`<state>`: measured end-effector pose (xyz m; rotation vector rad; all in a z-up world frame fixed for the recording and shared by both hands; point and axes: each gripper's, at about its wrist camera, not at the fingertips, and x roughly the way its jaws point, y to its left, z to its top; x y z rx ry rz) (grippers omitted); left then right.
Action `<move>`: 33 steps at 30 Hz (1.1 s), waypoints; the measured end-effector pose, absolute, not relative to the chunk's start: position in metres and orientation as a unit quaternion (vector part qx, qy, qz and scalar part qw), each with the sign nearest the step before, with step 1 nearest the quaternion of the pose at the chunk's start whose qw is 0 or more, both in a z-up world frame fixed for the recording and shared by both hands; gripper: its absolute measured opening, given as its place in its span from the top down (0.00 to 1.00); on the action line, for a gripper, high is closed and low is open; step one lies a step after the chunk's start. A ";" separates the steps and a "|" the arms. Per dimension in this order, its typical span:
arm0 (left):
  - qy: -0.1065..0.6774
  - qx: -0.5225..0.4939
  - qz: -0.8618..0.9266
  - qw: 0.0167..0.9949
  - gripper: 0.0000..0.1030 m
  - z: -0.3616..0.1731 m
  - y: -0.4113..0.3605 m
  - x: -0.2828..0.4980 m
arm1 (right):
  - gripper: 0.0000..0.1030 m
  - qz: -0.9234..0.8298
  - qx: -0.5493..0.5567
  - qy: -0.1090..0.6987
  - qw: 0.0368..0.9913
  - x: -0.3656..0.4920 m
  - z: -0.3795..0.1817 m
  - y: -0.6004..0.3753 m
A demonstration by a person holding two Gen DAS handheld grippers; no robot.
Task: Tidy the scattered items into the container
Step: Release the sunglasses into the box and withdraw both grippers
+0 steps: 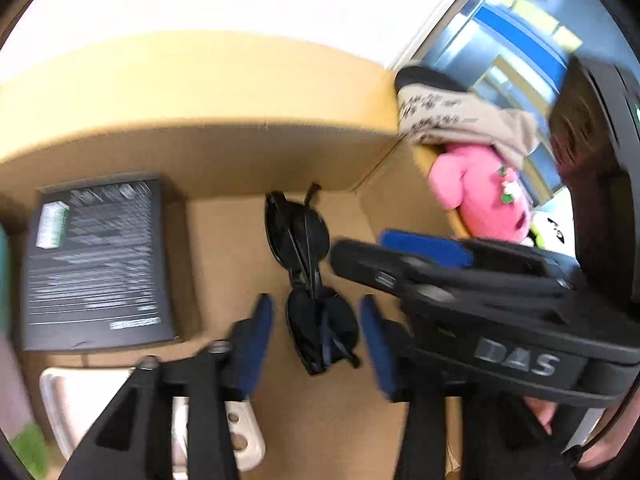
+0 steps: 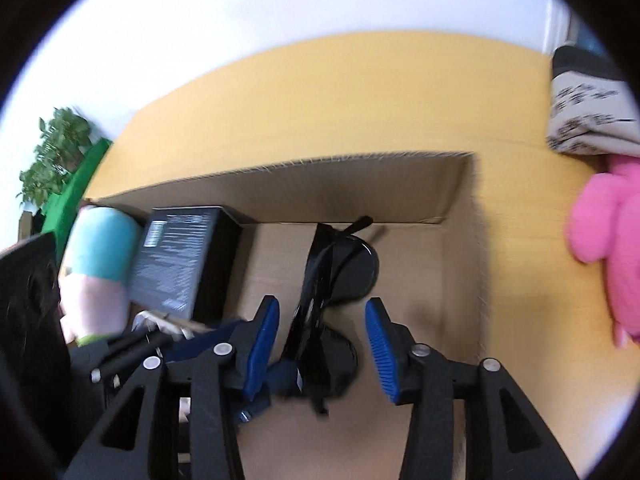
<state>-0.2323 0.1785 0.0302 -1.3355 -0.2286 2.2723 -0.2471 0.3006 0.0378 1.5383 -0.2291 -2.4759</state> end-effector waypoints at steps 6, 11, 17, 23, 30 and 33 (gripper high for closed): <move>-0.024 -0.379 0.901 0.211 0.19 0.100 0.128 -0.171 | 0.31 -0.899 0.412 -0.094 0.114 -0.137 0.100 0.313; -0.024 -0.290 0.941 0.174 0.02 0.141 0.086 -0.098 | 0.25 -0.931 0.343 -0.070 0.104 -0.045 0.129 0.306; 0.015 -0.235 0.970 0.068 0.00 0.161 0.052 0.006 | 0.25 -0.942 0.320 -0.066 0.073 0.031 0.132 0.285; 0.042 -0.221 0.974 0.042 0.00 0.159 0.043 0.073 | 0.25 -0.946 0.315 -0.030 0.063 0.067 0.138 0.267; 0.034 -0.234 0.971 0.044 0.00 0.147 0.042 0.104 | 0.25 -0.947 0.314 -0.008 0.064 0.105 0.143 0.258; 0.027 -0.239 0.970 0.044 0.00 0.142 0.042 0.107 | 0.25 -0.948 0.311 0.000 0.062 0.113 0.144 0.256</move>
